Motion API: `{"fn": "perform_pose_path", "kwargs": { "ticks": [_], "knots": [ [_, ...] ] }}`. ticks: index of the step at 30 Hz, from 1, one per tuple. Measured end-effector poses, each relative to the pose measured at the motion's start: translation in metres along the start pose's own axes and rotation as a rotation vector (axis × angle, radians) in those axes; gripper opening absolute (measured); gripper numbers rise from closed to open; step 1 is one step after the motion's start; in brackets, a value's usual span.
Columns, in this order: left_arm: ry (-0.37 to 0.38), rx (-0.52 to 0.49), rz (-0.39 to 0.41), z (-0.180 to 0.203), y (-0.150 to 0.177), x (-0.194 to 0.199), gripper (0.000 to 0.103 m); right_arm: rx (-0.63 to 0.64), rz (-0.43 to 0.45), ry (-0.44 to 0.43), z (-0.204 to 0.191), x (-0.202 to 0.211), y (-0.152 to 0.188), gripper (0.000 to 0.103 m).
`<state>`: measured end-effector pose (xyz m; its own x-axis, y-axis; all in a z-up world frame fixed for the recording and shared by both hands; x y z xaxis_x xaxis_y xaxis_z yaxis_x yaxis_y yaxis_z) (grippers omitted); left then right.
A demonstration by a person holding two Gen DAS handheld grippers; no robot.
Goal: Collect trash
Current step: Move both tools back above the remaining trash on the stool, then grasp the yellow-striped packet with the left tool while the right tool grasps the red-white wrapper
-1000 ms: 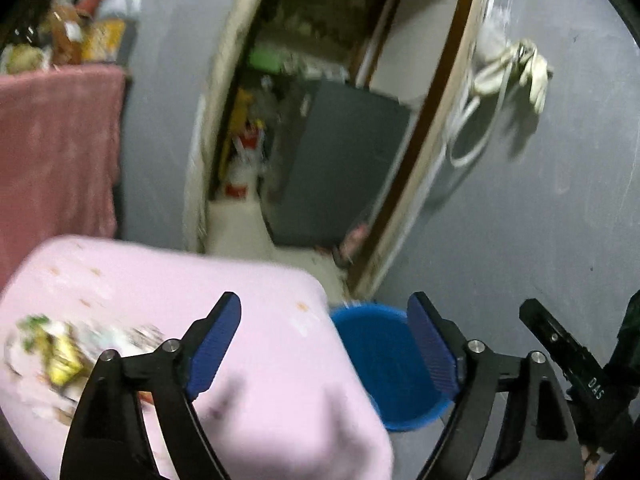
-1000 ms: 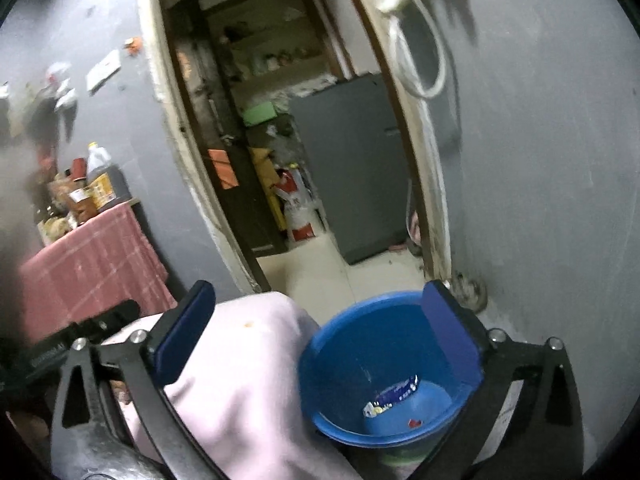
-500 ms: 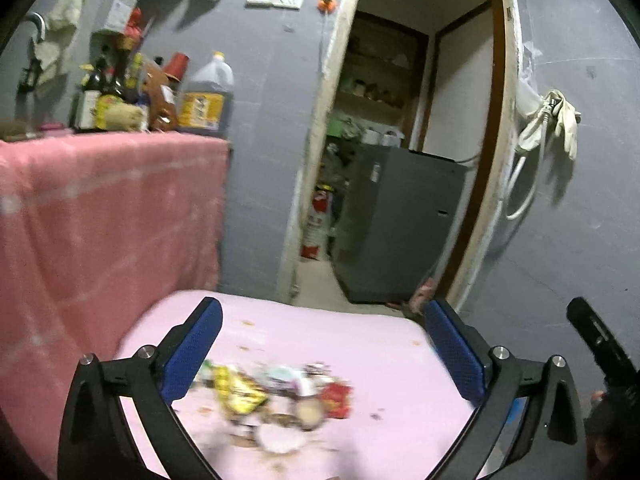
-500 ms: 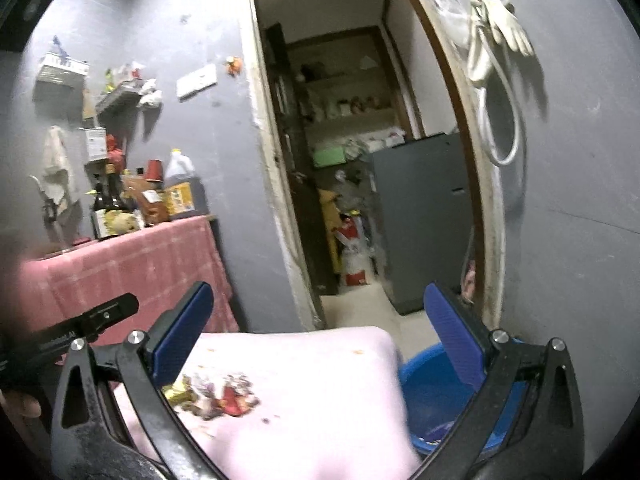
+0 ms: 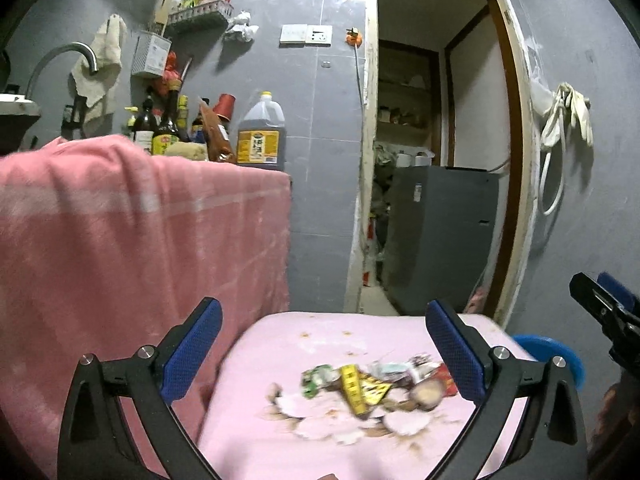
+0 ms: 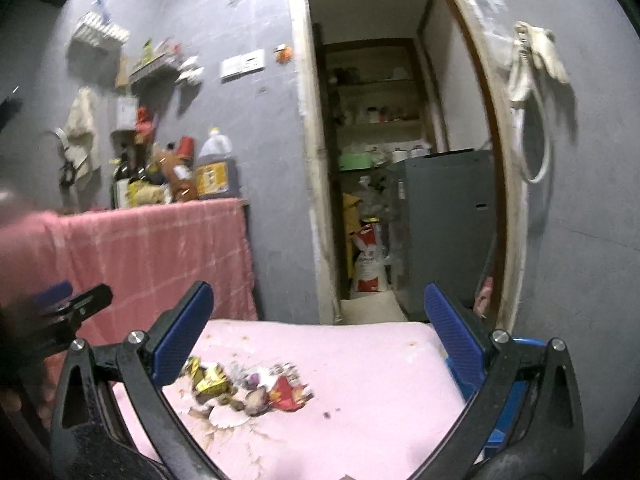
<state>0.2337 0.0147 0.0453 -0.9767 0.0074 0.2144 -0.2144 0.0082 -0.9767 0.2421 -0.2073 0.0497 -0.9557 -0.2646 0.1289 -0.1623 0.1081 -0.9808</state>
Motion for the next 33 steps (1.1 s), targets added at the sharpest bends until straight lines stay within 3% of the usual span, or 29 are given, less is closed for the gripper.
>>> {"fn": "perform_pose_path", "kwargs": {
  "ticks": [2, 10, 16, 21, 27, 29, 33],
  "knots": [
    [0.001, -0.009, -0.010, -0.003, 0.007, -0.002, 0.100, 0.019, -0.024, -0.040, -0.008, -0.006, 0.010, 0.103],
    [0.023, -0.034, -0.127, -0.008, 0.042, -0.020, 0.100, 0.053, -0.121, -0.040, -0.009, -0.027, 0.039, 0.103],
    [0.019, -0.028, -0.239, -0.009, 0.062, -0.037, 0.100, 0.038, -0.279, -0.028, 0.003, -0.054, 0.067, 0.103],
    [0.038, -0.023, -0.280, -0.003, 0.068, -0.047, 0.100, 0.016, -0.352, -0.039, 0.012, -0.070, 0.081, 0.099],
    [0.074, -0.023, -0.329, 0.007, 0.073, -0.062, 0.099, 0.007, -0.450, -0.085, 0.011, -0.090, 0.097, 0.072],
    [0.088, -0.029, -0.350, 0.012, 0.075, -0.067, 0.093, 0.003, -0.485, -0.090, 0.011, -0.097, 0.102, 0.067],
    [0.109, -0.019, -0.402, 0.018, 0.080, -0.078, 0.073, -0.017, -0.528, -0.125, 0.007, -0.109, 0.108, 0.054]
  ]
}}
Point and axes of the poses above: each gripper's, at about its wrist camera, not at the fingertips, and x roughly against the way its jaws point, z to its right, y to its underside, the point moved 7 cm from there along -x, roughly the way its jaws point, and after that the axes turned 2 degrees about -x, right-handed, at the moved point
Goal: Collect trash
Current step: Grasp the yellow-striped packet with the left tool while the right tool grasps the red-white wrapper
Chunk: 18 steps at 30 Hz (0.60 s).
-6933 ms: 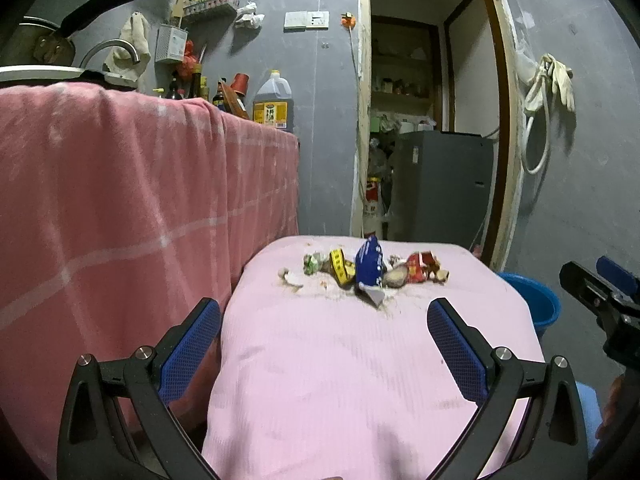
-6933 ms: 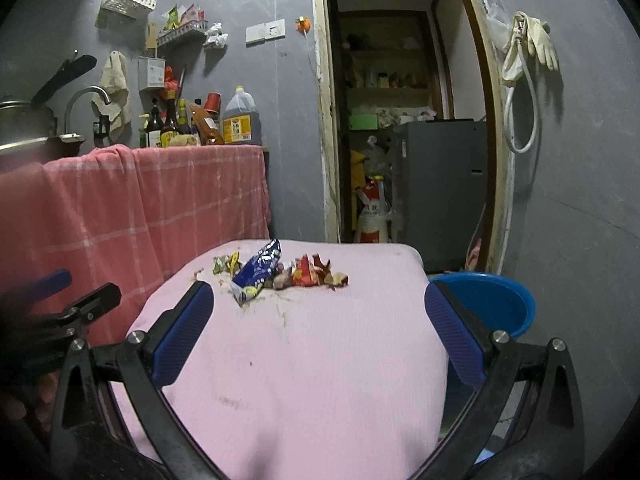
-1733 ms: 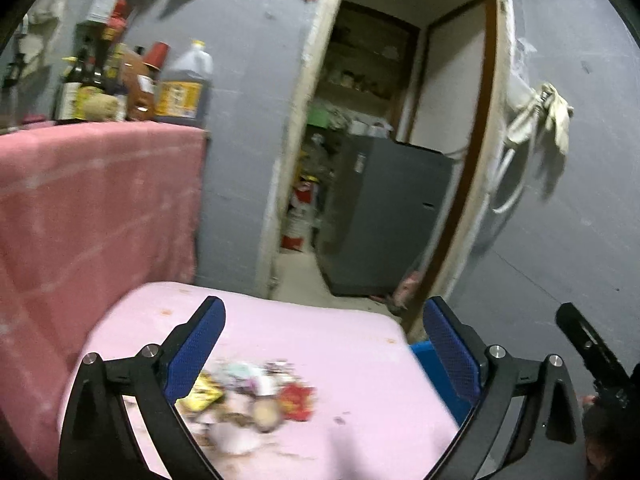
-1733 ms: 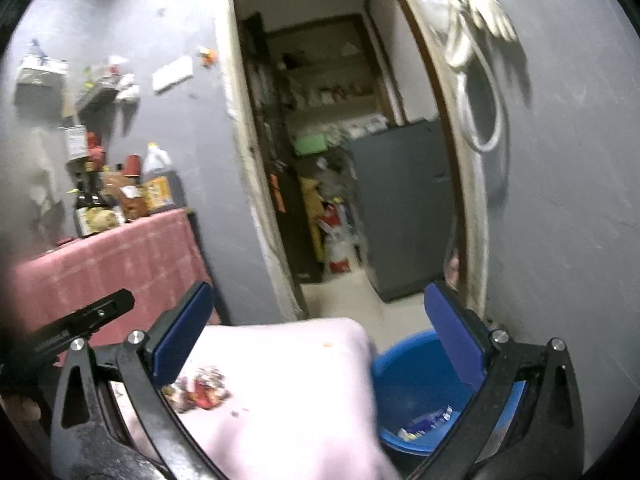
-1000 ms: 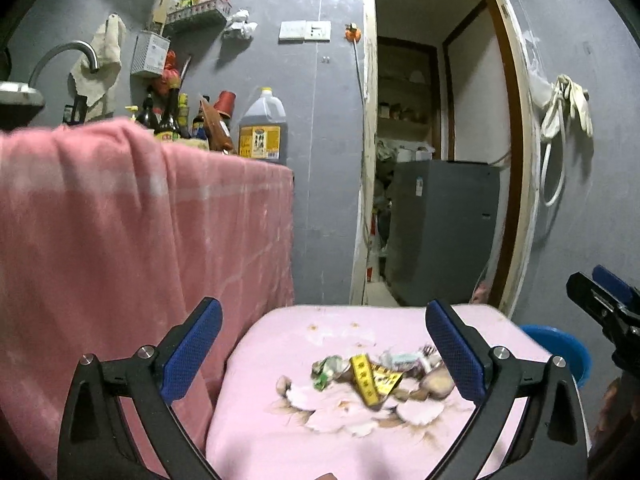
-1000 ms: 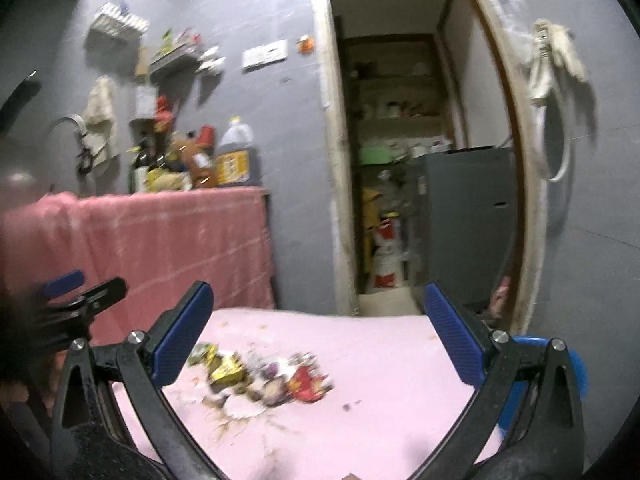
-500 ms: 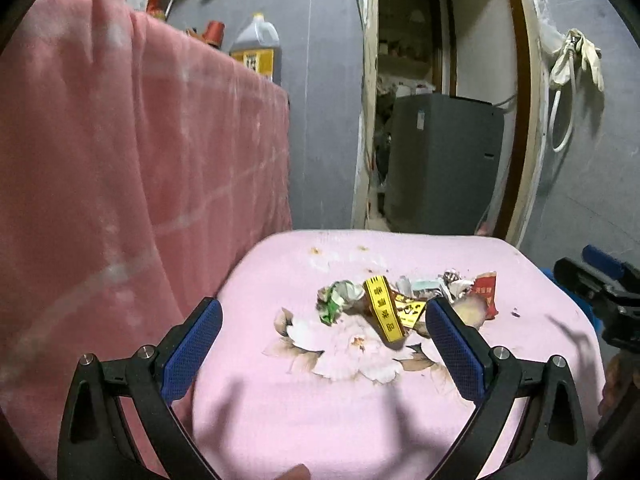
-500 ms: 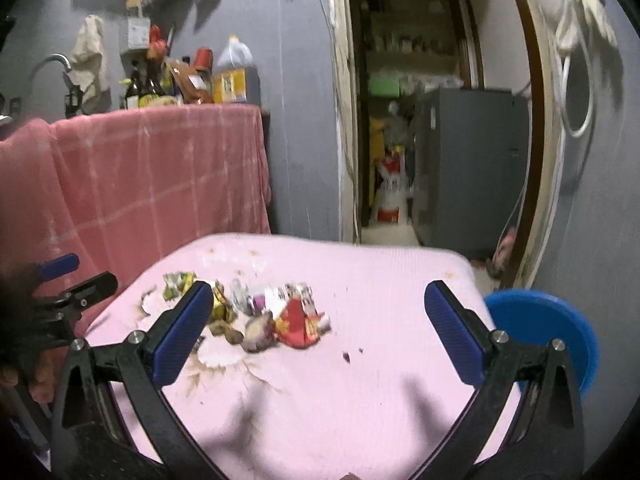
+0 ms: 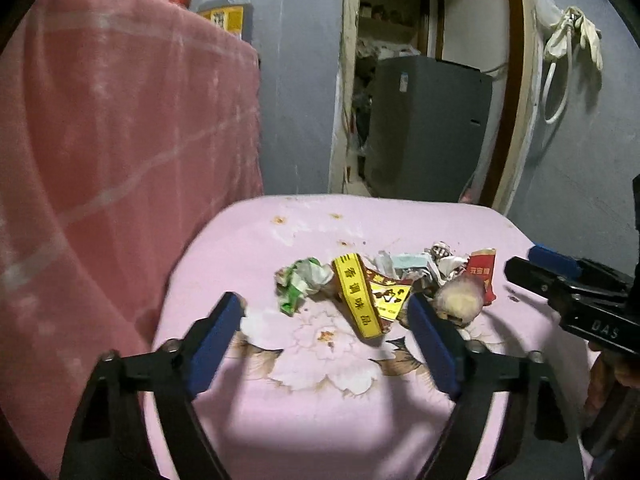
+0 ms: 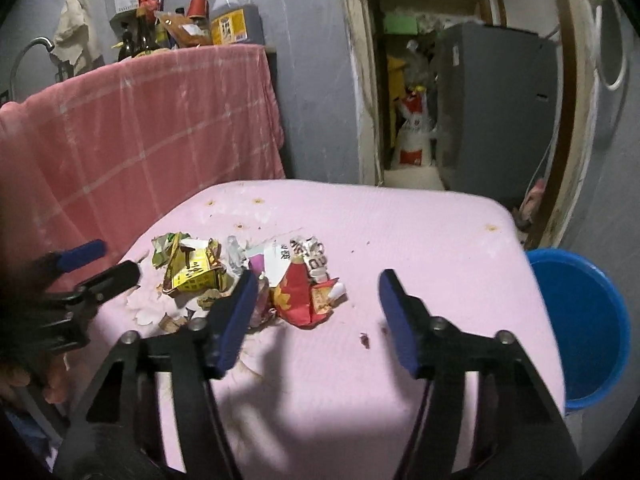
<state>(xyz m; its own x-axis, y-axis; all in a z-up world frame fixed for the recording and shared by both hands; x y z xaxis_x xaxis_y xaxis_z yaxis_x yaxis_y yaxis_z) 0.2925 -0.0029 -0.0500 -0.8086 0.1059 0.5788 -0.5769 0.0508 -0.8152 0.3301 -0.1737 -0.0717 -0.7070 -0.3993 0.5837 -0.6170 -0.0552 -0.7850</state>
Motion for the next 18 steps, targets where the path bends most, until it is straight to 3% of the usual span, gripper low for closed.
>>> {"fn": "perform_pose_path", "kwargs": {
  "ticks": [7, 12, 16, 18],
  "knots": [
    [0.133, 0.140, -0.122, 0.000, 0.004, -0.024, 0.057, -0.029, -0.063, -0.052, -0.003, -0.021, -0.001, 0.036],
    [0.165, 0.182, -0.159, -0.001, 0.004, -0.032, 0.045, -0.041, -0.090, -0.071, -0.005, -0.031, -0.001, 0.028],
    [0.214, 0.220, -0.195, 0.000, 0.003, -0.034, 0.043, -0.051, -0.108, -0.085, -0.006, -0.035, -0.001, 0.025],
    [0.236, 0.236, -0.206, -0.001, 0.002, -0.035, 0.039, -0.057, -0.109, -0.087, -0.005, -0.035, 0.001, 0.018]
  ]
}}
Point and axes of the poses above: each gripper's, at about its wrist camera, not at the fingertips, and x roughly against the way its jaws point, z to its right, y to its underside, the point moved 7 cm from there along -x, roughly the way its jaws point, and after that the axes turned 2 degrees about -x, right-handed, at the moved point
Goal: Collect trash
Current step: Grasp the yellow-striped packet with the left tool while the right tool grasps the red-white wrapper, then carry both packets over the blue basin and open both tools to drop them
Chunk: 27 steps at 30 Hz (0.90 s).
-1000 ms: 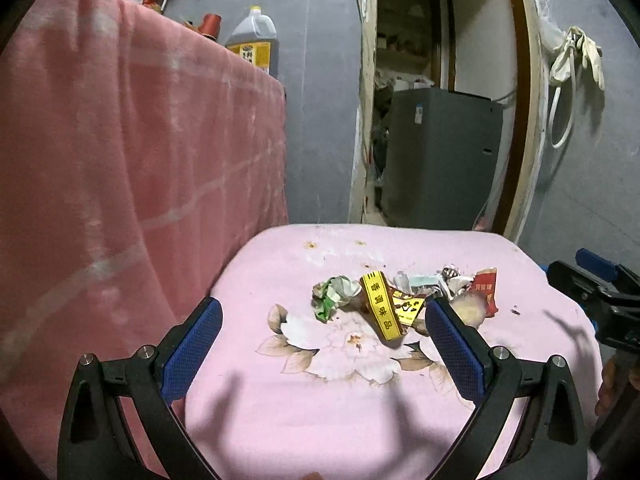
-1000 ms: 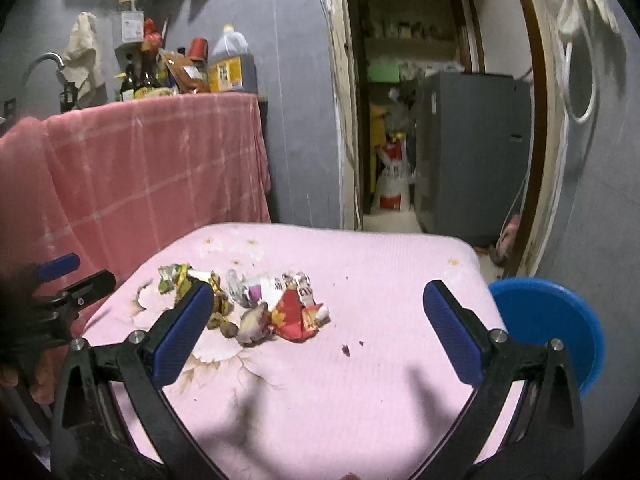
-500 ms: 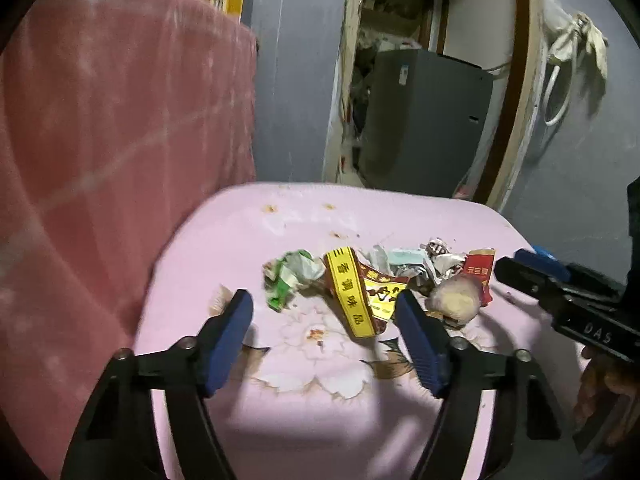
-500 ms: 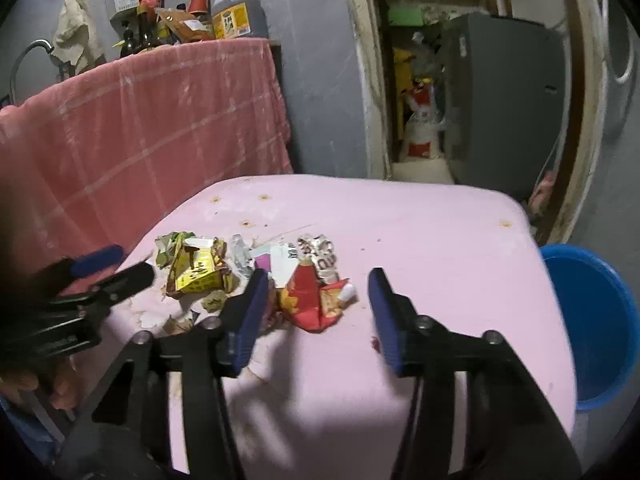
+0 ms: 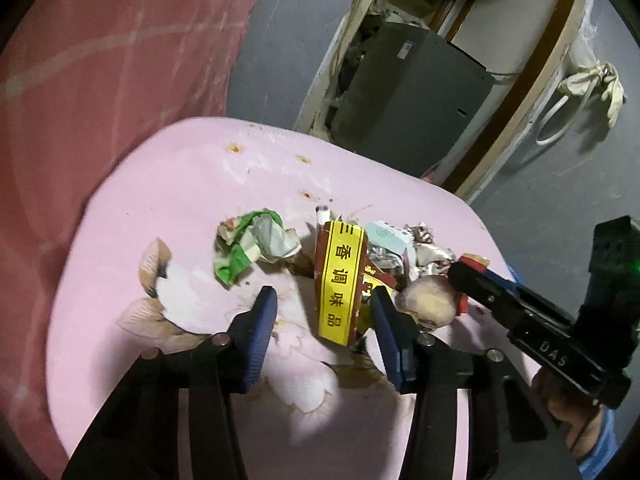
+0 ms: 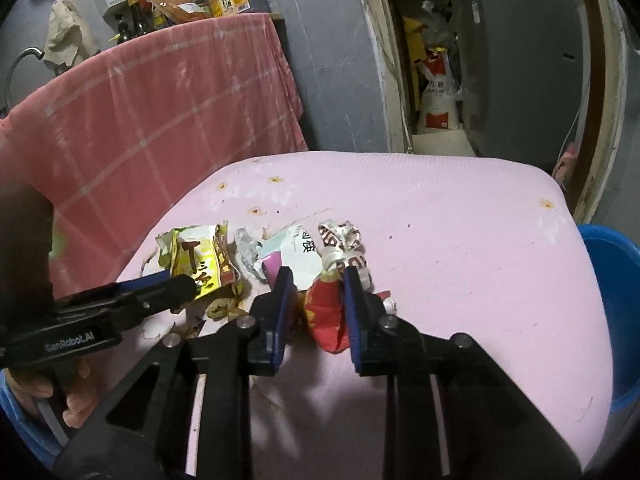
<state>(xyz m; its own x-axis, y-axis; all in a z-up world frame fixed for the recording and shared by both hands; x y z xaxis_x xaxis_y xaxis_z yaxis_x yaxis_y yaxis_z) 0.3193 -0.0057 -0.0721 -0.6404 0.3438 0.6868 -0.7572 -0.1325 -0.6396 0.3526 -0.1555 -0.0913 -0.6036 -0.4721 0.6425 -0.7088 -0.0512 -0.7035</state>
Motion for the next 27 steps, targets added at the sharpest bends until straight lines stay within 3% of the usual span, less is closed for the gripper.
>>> {"fn": "perform_pose_path", "kwargs": {
  "ticks": [6, 16, 27],
  "knots": [
    [0.011, 0.007, -0.009, 0.003, 0.000, 0.006, 0.020, -0.028, 0.002, -0.013, 0.002, 0.007, 0.005, 0.011],
    [-0.035, 0.000, 0.027, 0.013, 0.010, 0.015, 0.018, -0.044, 0.081, 0.013, 0.009, 0.040, 0.012, 0.010],
    [-0.028, 0.010, 0.156, 0.047, 0.017, 0.042, 0.018, -0.011, 0.244, 0.029, 0.008, 0.092, 0.006, 0.010]
  ]
}}
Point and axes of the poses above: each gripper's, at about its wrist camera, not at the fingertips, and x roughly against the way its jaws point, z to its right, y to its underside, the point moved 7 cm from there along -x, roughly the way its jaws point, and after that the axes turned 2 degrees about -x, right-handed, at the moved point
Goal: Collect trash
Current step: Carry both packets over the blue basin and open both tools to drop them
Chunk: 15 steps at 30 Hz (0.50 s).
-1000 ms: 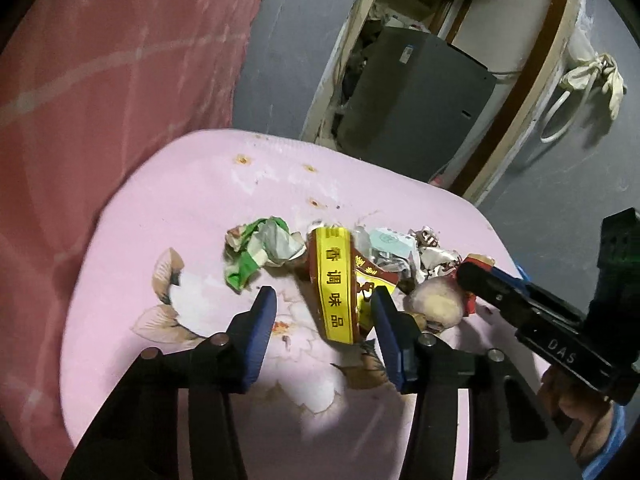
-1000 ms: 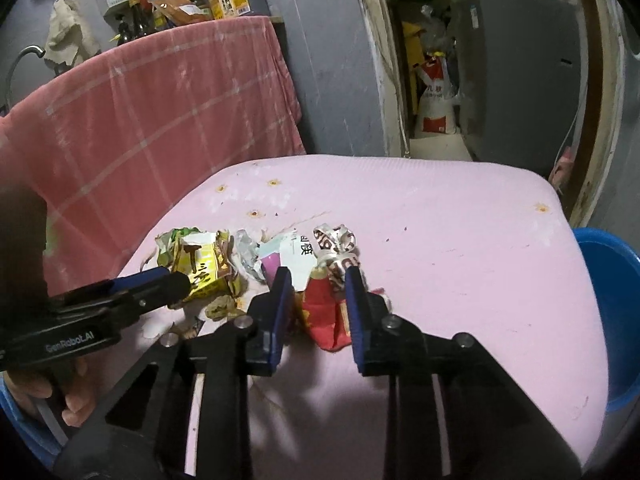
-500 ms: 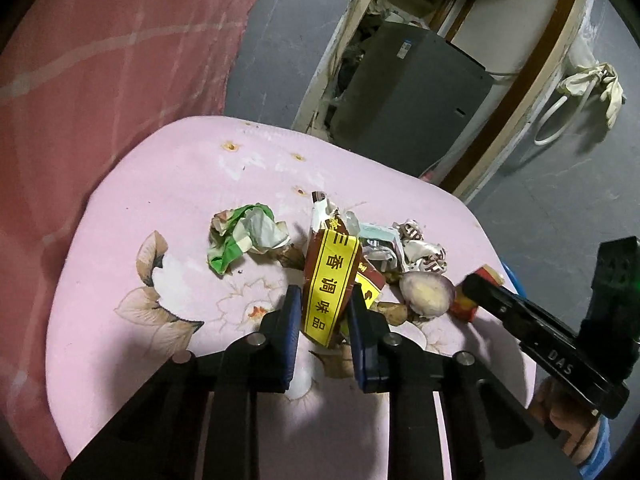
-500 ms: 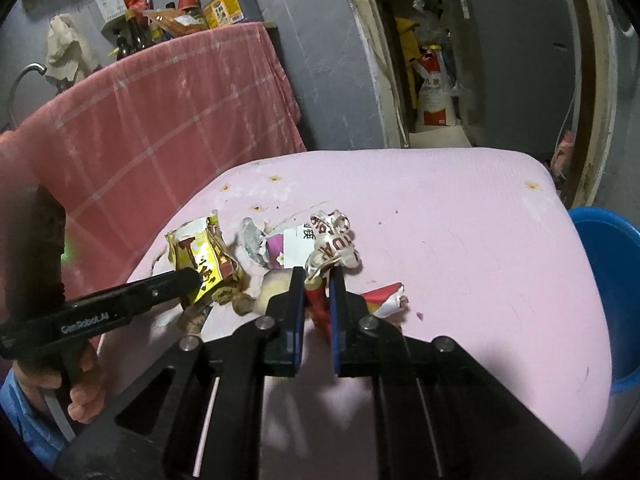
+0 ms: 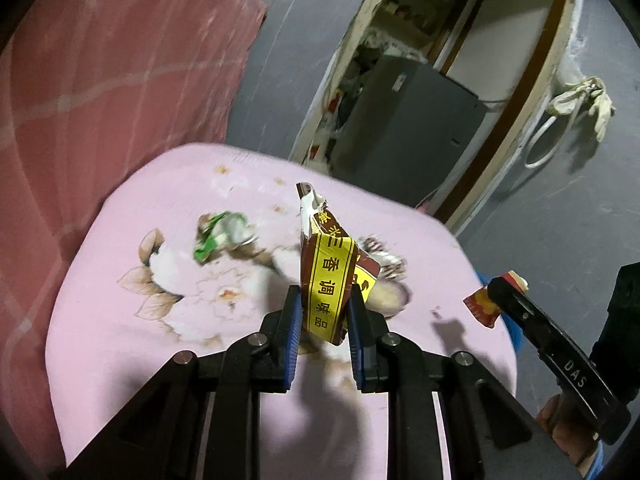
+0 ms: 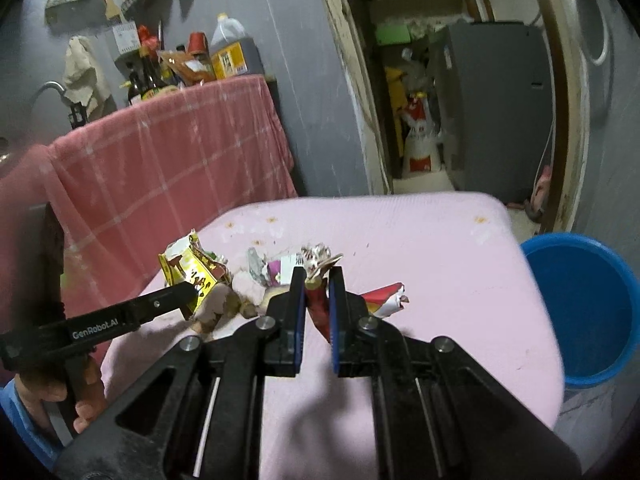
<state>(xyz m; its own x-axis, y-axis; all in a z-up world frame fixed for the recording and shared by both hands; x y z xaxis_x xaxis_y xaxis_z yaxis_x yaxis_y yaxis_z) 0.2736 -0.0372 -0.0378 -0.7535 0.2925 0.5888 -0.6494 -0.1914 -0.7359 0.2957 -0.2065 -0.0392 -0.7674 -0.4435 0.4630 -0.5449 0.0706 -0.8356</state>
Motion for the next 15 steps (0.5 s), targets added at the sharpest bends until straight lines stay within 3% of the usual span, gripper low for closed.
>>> {"fn": "perform_pose_path", "kwargs": {
  "ticks": [6, 15],
  "knots": [
    [0.058, -0.081, 0.097, 0.047, -0.012, 0.012, 0.018, 0.039, 0.123, 0.035, 0.009, 0.036, -0.023, 0.010],
    [0.188, -0.211, 0.172, 0.137, -0.032, -0.001, 0.018, 0.095, 0.291, 0.135, 0.048, 0.095, -0.058, 0.010]
  ]
}}
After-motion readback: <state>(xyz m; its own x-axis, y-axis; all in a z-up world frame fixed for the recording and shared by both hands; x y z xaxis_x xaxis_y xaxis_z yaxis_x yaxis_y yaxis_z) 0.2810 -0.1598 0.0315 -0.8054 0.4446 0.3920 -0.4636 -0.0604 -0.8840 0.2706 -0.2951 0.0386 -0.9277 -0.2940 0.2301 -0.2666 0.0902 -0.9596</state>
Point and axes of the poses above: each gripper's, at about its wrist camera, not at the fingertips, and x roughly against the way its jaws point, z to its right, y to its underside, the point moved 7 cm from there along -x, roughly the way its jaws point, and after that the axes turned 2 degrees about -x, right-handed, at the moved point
